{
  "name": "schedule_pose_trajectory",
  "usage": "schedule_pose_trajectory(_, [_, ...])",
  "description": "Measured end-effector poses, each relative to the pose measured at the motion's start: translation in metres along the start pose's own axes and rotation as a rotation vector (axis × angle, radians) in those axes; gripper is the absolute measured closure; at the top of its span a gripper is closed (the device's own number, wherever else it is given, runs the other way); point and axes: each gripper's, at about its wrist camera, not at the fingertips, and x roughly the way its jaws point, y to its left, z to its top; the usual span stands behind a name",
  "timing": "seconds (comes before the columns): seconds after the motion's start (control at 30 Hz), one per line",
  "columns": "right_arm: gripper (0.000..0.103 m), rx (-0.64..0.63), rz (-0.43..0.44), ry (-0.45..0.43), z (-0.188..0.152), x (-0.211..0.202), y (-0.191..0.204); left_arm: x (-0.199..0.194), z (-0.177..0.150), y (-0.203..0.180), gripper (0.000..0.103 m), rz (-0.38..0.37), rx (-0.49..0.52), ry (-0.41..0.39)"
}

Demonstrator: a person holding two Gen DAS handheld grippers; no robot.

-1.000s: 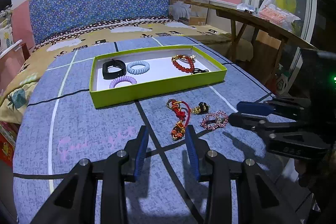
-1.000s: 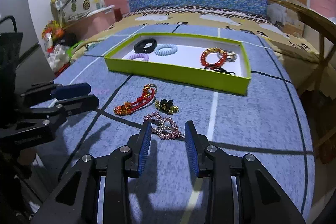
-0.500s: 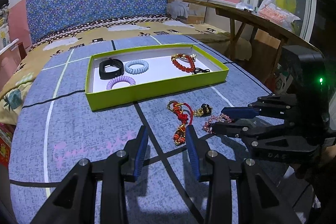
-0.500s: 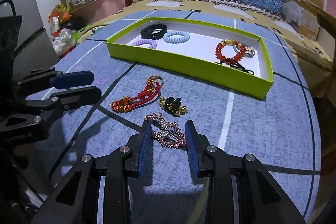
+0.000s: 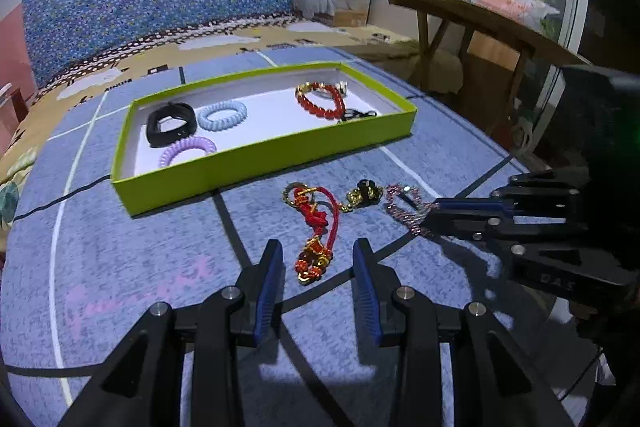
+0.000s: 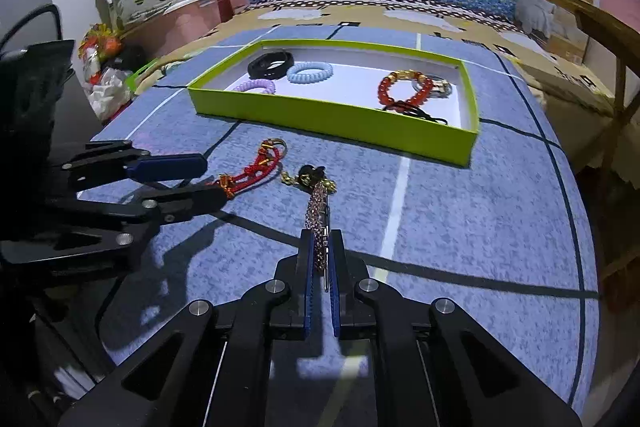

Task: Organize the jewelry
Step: 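Grasp the red tassel charm with the left tool while the right lifts the pink bracelet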

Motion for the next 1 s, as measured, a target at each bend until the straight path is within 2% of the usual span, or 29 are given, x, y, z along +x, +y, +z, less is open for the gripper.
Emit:
schedule_pose_trajectory(0.17, [0.097,0.026,-0.004,-0.014,-0.003,-0.007,-0.004,0.015,0.004,-0.003,0.066,0.009,-0.004,0.055])
schedule_pose_trajectory(0.2, [0.097,0.030,-0.003,-0.015,-0.004,-0.008,-0.005,0.015,0.004,-0.004,0.074,0.014,-0.006,0.053])
schedule_pose_trajectory(0.23, [0.097,0.035,-0.003,-0.017,-0.005,-0.009,-0.005,0.016,0.004,-0.005,0.087,0.015,-0.003,0.054])
schedule_pose_trajectory(0.43, [0.097,0.064,-0.007,-0.035,-0.010,-0.016,-0.008,0.009,-0.002,-0.008,0.088,0.028,0.007,0.045])
schedule_pose_trajectory(0.77, [0.097,0.113,-0.008,-0.090,-0.010,-0.031,-0.008,-0.024,-0.007,0.001,0.088,0.023,-0.053,-0.044])
schedule_pose_trajectory(1.0, [0.097,0.129,-0.007,-0.109,-0.006,-0.037,-0.009,-0.031,-0.003,0.007,0.088,0.031,-0.076,-0.064])
